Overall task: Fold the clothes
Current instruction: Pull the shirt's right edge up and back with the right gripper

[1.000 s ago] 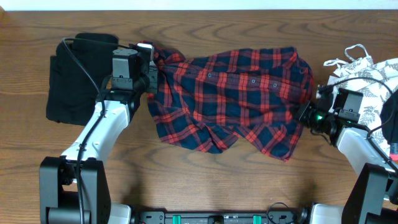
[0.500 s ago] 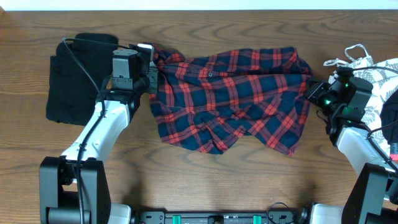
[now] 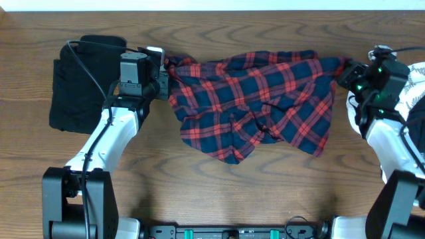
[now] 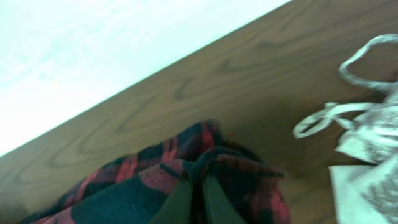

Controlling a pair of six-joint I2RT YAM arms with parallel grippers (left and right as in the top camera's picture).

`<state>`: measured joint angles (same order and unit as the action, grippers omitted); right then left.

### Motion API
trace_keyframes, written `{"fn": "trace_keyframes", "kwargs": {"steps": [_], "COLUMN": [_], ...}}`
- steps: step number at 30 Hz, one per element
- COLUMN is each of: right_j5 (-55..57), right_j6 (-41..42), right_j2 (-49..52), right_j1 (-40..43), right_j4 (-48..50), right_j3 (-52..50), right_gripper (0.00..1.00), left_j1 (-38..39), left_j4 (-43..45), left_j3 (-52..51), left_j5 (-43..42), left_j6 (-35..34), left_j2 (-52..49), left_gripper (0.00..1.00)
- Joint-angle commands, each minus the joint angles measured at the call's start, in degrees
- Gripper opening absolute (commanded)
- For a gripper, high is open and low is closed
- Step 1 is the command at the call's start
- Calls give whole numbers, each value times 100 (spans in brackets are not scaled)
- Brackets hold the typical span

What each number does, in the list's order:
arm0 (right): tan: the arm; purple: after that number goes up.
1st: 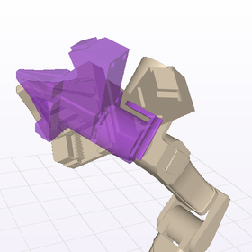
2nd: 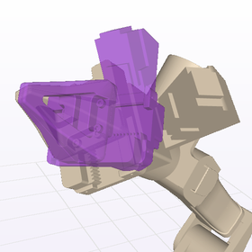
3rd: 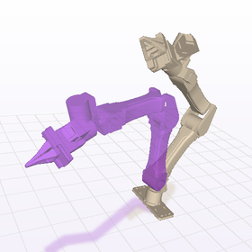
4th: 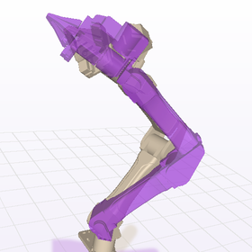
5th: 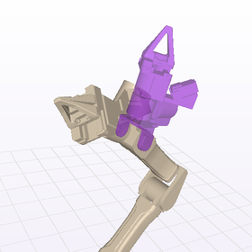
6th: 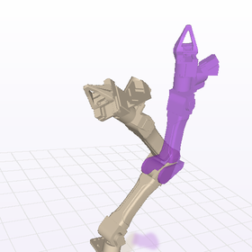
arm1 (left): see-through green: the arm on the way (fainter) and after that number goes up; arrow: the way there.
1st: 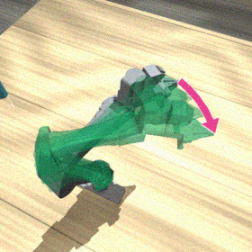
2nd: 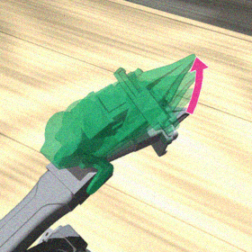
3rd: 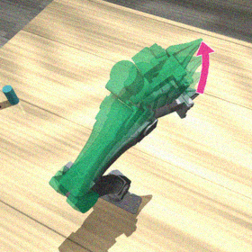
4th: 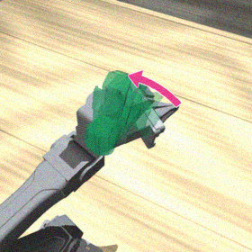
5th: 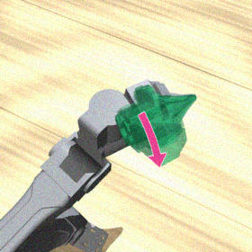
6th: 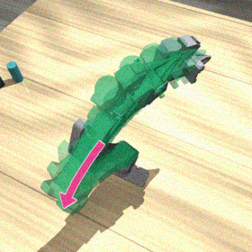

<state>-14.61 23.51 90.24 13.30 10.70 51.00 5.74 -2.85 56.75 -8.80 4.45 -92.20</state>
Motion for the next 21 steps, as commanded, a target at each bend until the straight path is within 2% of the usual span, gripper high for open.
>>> {"fn": "trace_keyframes", "kwargs": {"steps": [1,5,8,10,14,17,21], "right_j5": [-267,-396,-1322,-1620,-1626,-1582,-1123], "right_j6": [-387,-619,-1025,-1075,-1368,-1969,-2011], "right_j2": [330,444,426,426,426,426,426], "right_j1": [-243,-546,-782,-855,-898,-898,-898], "right_j4": [-166,-461,-1104,-1620,-2859,-3604,-4295], "right_j3": [177,177,177,177,175,175,175], "right_gripper": [1,1,4,1,1,1,4], "left_j1": [-13,-13,-13,-13,-13,-13,-13], "left_j4": [-26,-35,-50,-74,-118,-122,-138], "left_j3": [59,59,59,59,59,59,59], "left_j5": [31,31,31,31,33,33,33], "left_j6": [-50,-50,-50,-50,-48,-48,-48], "left_j2": [26,26,26,26,26,26,26], "left_gripper": [6,6,6,6,6,6,6]}}
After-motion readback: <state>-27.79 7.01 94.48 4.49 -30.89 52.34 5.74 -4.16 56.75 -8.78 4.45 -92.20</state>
